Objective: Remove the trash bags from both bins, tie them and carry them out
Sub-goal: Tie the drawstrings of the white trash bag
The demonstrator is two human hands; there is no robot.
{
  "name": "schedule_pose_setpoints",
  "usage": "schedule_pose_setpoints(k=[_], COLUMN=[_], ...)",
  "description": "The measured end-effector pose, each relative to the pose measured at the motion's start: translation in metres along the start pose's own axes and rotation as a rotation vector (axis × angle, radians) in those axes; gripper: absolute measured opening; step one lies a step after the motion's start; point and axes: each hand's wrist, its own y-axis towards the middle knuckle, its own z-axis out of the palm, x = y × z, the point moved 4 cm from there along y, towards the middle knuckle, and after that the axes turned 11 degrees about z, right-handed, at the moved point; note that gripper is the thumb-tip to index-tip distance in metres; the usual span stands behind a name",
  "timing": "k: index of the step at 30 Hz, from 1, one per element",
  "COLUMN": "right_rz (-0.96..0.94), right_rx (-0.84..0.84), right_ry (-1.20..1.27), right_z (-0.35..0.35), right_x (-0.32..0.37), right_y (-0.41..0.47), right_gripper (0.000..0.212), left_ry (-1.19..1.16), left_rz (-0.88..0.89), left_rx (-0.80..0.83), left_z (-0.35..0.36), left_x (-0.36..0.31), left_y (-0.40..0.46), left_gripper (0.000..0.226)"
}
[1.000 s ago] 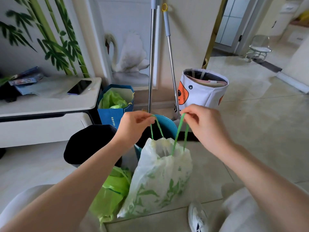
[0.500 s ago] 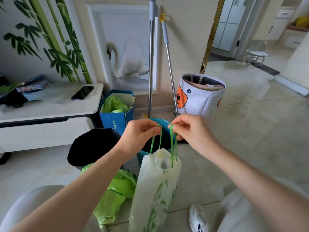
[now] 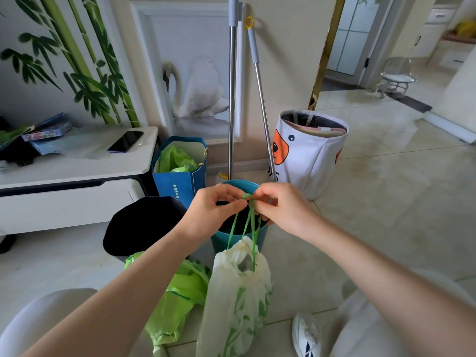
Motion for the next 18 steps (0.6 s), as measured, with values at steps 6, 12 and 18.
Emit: schedule_pose_setpoints(k=[6,12,18], right_rz=[0.09,0.066,0.001], right_rx=[0.03,-0.003,0.052], right_ry=[0.102,0.003,0.037], right_z=[-0.003,-0.004,-0.008], right_x=[0.0,0.008,0.019], right_y=[0.001,-0.004,-0.006], right_gripper=[0.01,0.006,0.009], left_ry=[0.213,0.354,0.315], left_rz=[-0.207,-0.29,-0.227], left_rx=[0.328,0.57,0.463], left_z=[0.016,0.051,0.07], left_x=[0.04,0.069,0.08], left_y=[-0.012,-0.04,-0.037], left_gripper=[0.042,0.073,0.044])
